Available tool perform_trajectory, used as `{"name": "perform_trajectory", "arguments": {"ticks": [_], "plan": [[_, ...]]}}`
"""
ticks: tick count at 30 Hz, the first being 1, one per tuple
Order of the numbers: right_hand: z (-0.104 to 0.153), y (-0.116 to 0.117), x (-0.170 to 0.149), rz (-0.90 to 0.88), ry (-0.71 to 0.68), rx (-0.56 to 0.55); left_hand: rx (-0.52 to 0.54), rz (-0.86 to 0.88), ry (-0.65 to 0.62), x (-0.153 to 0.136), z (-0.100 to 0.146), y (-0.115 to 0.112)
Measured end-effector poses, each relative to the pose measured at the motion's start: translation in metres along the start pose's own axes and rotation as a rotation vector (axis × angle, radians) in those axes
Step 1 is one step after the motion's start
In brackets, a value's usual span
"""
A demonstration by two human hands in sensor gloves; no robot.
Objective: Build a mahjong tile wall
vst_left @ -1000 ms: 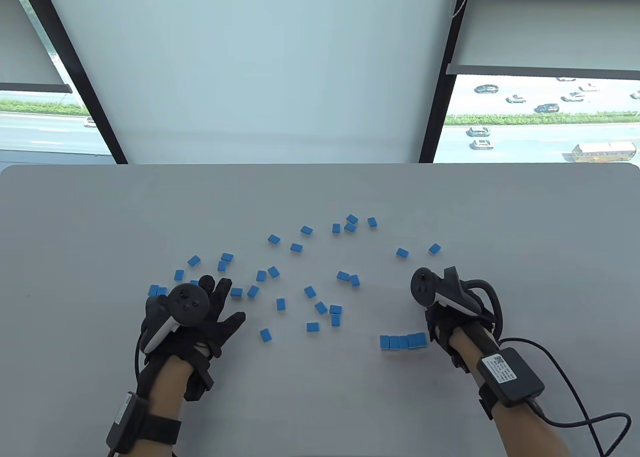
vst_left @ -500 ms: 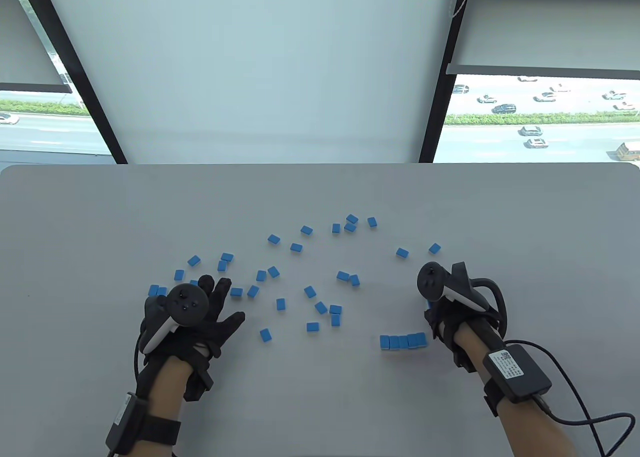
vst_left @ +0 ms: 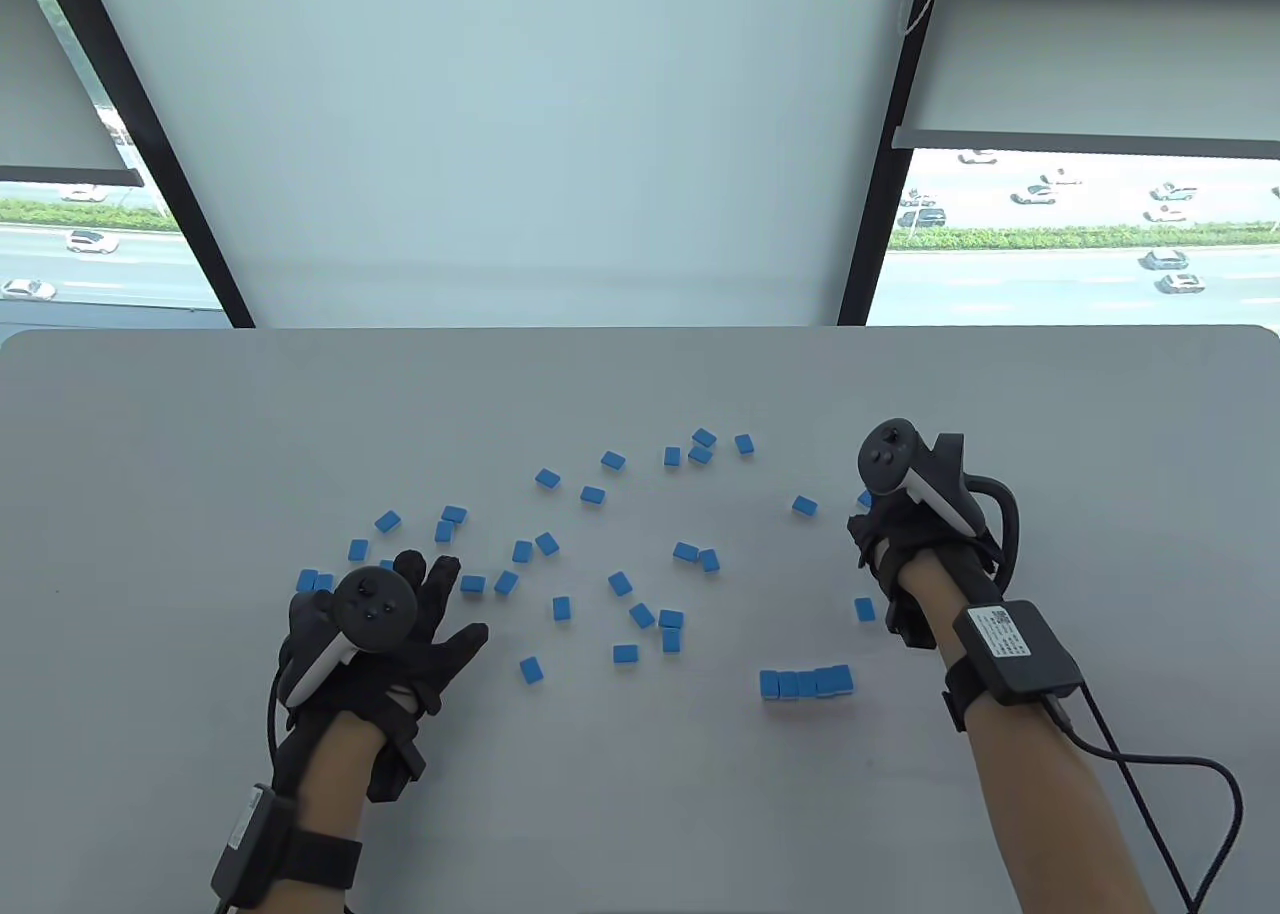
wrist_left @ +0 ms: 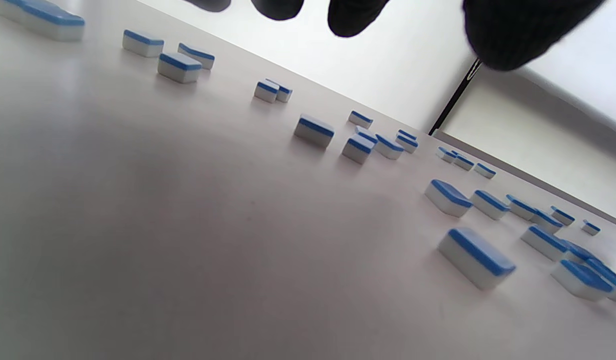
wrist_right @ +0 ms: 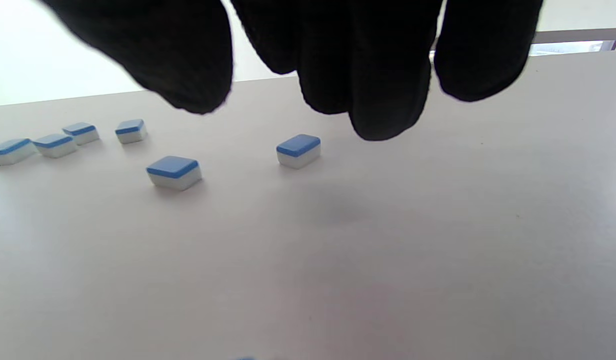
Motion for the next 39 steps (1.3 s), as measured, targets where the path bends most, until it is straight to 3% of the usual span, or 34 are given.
{"name": "perform_trajectory", "arguments": {"ticks": [7,19,30,39], "plan": [[-0.033,0.029,-0.016,-0.026,0.106,0.058,-0.012,-0.009,0.007,0.000,-0.001,-0.003],[-0.049,0.034,-0.019,-0.036,0.148,0.060,-0.008,-0.013,0.007,0.000,-0.002,-0.003],[-0.039,0.028,-0.018,-0.017,0.067,0.052,-0.010,-0.014,0.007,0.001,-0.001,-0.003],[-0.011,-0.002,-0.019,-0.026,-0.032,-0.033,-0.015,-0.011,0.005,0.001,-0.001,-0.004]]}}
Point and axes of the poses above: the tracker on the back of each hand, its own x axis roughly to the thumb side, its own z axis roughly from the fingertips to the wrist, y = z × x, the point moved 3 cm from there along -z, roughly from the wrist to the fingertips, and after that the axes turned 5 degrees about z, right-handed, at the moved point
